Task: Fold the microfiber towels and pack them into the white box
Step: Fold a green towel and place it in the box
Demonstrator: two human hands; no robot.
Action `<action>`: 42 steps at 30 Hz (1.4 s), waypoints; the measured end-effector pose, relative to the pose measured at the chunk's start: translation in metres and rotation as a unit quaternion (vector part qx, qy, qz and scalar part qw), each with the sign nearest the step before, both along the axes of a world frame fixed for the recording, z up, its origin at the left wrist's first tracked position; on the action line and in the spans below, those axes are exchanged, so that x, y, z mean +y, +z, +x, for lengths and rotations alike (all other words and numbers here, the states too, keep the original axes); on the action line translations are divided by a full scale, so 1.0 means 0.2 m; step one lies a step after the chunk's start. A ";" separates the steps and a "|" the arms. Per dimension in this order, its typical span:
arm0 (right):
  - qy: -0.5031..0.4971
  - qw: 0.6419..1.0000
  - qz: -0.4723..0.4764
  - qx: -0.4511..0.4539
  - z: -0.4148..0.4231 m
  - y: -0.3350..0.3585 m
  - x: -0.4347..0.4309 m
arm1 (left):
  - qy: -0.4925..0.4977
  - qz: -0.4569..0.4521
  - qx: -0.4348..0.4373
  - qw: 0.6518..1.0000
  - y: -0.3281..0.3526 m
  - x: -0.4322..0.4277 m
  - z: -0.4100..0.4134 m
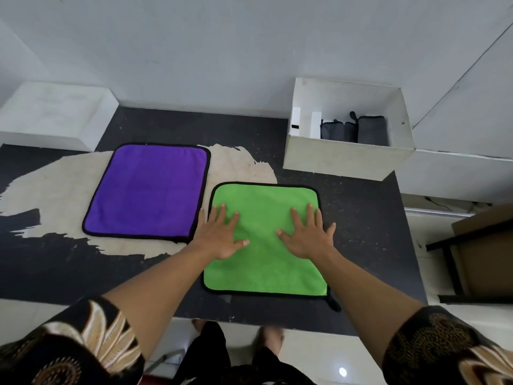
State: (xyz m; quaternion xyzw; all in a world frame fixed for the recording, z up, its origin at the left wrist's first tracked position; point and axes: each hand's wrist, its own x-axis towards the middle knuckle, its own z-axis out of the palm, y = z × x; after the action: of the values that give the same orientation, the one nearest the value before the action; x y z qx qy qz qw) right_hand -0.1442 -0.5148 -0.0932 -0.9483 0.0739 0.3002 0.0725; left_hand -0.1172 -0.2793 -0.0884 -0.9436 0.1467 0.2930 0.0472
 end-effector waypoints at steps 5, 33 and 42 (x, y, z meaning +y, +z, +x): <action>-0.048 0.998 -0.032 0.010 0.06 0.01 -0.04 | 0.007 -0.016 0.011 1.000 0.00 -0.01 0.09; -0.028 0.986 0.028 -0.162 0.00 -0.02 -0.07 | 0.026 -0.131 -0.155 0.979 -0.04 -0.19 0.06; -0.002 0.990 -0.024 -0.142 -0.35 -0.15 -0.13 | 0.030 -0.066 -0.113 0.991 -0.22 -0.03 -0.40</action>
State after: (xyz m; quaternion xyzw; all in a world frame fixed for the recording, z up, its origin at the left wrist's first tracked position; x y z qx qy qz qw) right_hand -0.2138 -0.5409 -0.1230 -0.9826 0.0716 0.1608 0.0596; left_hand -0.1964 -0.2856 -0.1317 -0.9756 0.1313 0.1757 -0.0076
